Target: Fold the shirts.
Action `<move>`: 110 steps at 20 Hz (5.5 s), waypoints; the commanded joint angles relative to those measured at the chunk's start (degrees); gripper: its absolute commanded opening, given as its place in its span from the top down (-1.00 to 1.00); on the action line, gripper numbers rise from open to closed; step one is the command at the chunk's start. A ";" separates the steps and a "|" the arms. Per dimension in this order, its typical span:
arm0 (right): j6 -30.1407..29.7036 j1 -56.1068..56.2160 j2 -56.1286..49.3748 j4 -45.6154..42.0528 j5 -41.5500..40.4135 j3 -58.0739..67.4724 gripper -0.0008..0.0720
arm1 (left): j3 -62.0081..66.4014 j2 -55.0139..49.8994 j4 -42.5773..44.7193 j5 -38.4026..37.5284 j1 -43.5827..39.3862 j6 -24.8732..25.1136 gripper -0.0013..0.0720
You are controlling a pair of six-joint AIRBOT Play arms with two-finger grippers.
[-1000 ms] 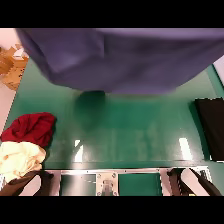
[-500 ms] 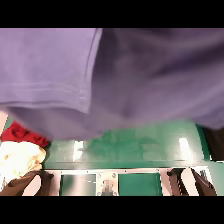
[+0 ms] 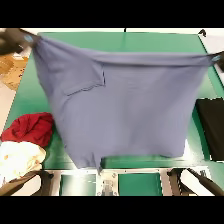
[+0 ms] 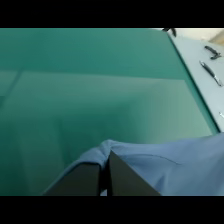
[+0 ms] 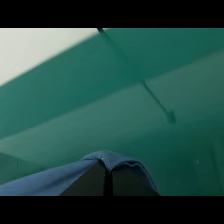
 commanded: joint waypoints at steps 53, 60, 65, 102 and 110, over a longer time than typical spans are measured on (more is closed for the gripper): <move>15.43 -5.14 8.09 -5.53 -0.96 -49.94 -0.51 | -57.68 5.64 6.99 10.40 -2.80 -6.40 -0.79; 15.41 4.35 2.12 8.07 -15.58 -50.25 0.22 | -57.70 -2.86 -10.69 19.74 -12.90 2.73 0.12; 11.56 4.15 2.36 0.15 -4.61 -43.10 0.95 | -47.52 -2.73 -1.29 -1.18 -6.67 2.27 0.88; 1.33 -1.18 -45.38 -7.63 17.62 26.95 -0.34 | 10.75 -31.91 8.66 0.39 -4.02 -8.39 -0.95; -5.73 -3.54 -55.98 -7.32 31.87 26.93 -0.31 | 11.43 -31.93 9.20 -5.97 -9.22 -6.84 0.85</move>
